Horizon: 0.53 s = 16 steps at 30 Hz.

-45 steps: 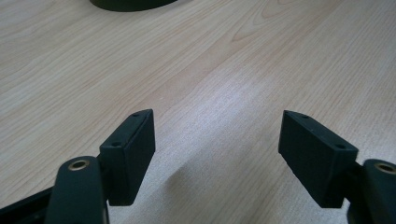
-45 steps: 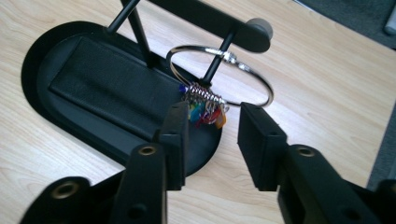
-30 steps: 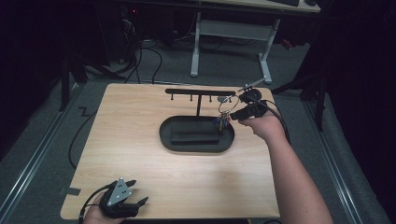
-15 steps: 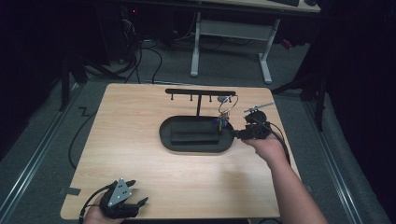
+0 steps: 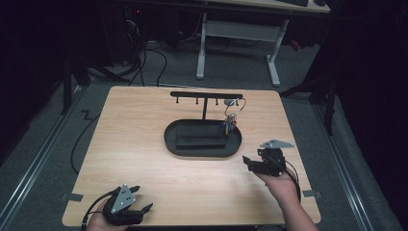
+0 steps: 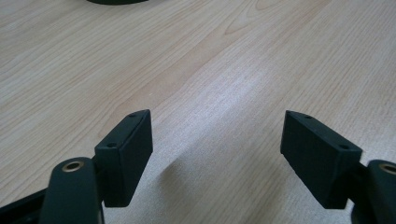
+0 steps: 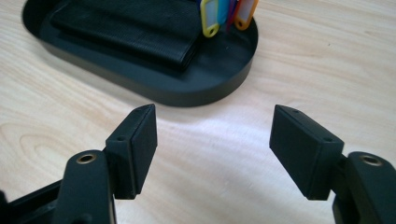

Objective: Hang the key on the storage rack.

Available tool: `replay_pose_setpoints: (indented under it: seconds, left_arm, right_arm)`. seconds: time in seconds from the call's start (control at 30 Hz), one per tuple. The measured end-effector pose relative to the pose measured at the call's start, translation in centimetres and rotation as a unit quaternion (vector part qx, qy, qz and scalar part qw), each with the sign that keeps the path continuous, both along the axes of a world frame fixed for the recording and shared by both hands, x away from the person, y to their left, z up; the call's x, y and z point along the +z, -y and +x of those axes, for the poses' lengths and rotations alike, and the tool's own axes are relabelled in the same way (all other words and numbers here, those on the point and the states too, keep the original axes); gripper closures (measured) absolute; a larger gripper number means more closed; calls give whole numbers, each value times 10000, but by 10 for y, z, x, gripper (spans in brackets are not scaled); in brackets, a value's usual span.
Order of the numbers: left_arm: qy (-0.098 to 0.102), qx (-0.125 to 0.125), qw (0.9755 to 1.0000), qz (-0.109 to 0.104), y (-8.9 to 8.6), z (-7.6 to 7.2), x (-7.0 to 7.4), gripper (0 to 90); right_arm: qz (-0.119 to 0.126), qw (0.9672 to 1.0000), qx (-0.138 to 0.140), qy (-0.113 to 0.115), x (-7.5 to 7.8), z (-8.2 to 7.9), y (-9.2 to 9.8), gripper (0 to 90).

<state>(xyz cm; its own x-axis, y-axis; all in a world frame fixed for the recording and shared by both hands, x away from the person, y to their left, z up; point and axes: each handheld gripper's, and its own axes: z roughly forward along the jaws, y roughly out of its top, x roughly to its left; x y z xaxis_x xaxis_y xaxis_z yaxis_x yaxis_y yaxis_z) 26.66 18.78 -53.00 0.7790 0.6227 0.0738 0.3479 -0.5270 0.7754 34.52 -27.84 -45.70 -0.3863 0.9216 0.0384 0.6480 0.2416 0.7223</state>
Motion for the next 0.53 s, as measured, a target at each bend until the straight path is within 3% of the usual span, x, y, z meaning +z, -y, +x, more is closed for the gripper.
replay_pose_setpoints:
  seconds: [0.13, 0.27, 0.33, 0.43, 0.53]
  left_arm:
    - [-10, -7, 10000, -4, 0, -1, -1, 258]
    - [-13, 1, 10000, -42, 0, -1, -1, 258]
    - [-24, -16, 10000, -65, -1, -1, 0, 259]
    - [-5, -25, 10000, -39, -1, -2, 0, 259]
    - [15, 3, 10000, -21, -2, -3, 0, 261]
  right_arm:
    - [186, 9989, -96, 409, -28, -30, 4, 304]
    - [407, 9967, -269, 645, -54, -59, 11, 302]
    - [354, 9964, -310, 711, -52, -69, 14, 293]
    - [251, 9937, -420, 1010, -45, -76, 16, 293]
    - [319, 9933, -457, 1017, -47, -77, 17, 294]
